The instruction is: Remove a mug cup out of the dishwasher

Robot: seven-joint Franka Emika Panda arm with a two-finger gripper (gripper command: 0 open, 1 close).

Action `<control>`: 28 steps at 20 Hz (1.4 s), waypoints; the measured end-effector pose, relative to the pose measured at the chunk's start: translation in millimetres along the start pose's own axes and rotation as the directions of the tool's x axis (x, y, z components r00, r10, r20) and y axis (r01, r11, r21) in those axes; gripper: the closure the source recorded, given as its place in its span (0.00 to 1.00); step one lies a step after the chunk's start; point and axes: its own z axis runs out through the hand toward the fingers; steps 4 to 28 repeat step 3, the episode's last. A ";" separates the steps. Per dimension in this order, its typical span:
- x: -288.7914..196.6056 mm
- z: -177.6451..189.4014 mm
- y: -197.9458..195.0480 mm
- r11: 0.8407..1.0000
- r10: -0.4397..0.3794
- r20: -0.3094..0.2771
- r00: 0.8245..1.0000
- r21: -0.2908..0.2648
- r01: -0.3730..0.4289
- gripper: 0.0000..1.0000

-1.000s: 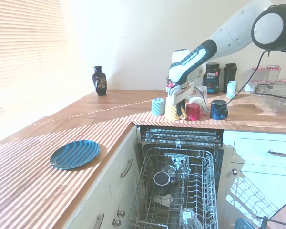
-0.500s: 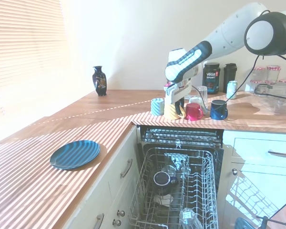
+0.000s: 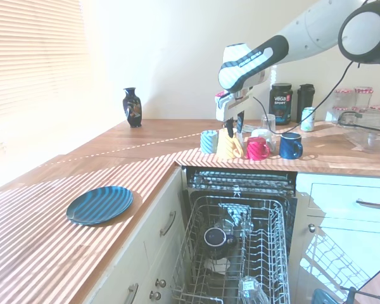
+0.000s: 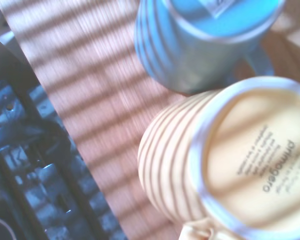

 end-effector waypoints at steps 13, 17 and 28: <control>-37.9 -20.4 9.4 1.000 0.001 0.017 1.000 0.003 -0.001 0.00; -37.9 -20.4 9.4 1.000 0.001 0.017 1.000 0.003 -0.001 0.00; -37.9 -20.4 9.4 1.000 0.001 0.017 1.000 0.003 -0.001 0.00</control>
